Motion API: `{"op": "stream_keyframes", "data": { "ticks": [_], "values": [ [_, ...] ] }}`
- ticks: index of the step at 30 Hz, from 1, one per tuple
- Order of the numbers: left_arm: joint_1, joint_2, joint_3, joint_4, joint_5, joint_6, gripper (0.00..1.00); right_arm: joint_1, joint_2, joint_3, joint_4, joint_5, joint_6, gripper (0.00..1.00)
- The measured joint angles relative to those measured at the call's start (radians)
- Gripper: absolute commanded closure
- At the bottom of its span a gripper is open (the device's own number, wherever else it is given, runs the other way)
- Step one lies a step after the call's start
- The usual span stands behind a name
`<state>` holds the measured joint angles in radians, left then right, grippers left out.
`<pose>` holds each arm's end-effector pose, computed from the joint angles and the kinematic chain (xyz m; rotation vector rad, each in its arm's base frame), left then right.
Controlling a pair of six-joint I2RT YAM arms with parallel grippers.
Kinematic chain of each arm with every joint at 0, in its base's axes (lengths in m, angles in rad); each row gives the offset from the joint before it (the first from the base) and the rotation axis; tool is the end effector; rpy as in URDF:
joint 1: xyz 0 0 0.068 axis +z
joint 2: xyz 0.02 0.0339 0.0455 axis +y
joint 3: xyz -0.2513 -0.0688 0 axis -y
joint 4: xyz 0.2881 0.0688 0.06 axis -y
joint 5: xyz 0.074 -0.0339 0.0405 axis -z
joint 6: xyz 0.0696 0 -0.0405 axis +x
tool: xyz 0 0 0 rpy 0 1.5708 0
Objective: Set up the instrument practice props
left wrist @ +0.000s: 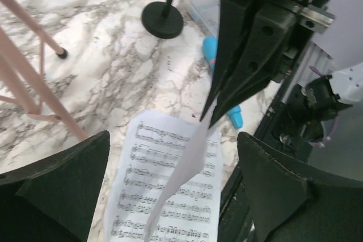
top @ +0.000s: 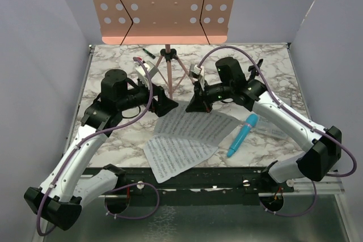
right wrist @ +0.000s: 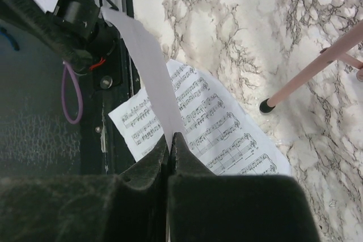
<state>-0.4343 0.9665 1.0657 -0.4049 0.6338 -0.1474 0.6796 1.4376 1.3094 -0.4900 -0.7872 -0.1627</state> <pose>0.2385 -0.1561 0.3694 0.7166 1.7973 -0.9865 0.2649 0.2774 0.3139 -1.3022 1.7778 1.1492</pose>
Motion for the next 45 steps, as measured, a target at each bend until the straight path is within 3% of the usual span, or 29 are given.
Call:
{"op": "stream_keyframes", "data": {
  "ticks": [11,25,33,38,45],
  "values": [
    [0.000,-0.057,-0.002,0.001,-0.261,-0.005,0.01,-0.131,-0.044,-0.086,0.080,-0.047,0.148,1.00],
    [0.000,-0.066,-0.196,0.045,-0.343,-0.149,0.01,-0.328,-0.253,-0.315,0.365,-0.079,0.483,0.99],
    [0.000,-0.109,-0.358,0.259,-0.247,-0.307,0.03,-0.330,-0.416,-0.356,0.587,0.013,0.692,0.99],
    [0.000,-0.122,-0.412,0.487,-0.159,-0.410,0.07,-0.330,-0.464,-0.375,0.744,0.058,0.836,1.00],
    [0.000,-0.110,-0.422,0.771,-0.034,-0.547,0.27,-0.330,-0.458,-0.411,0.958,0.072,1.016,0.99]
  ]
}}
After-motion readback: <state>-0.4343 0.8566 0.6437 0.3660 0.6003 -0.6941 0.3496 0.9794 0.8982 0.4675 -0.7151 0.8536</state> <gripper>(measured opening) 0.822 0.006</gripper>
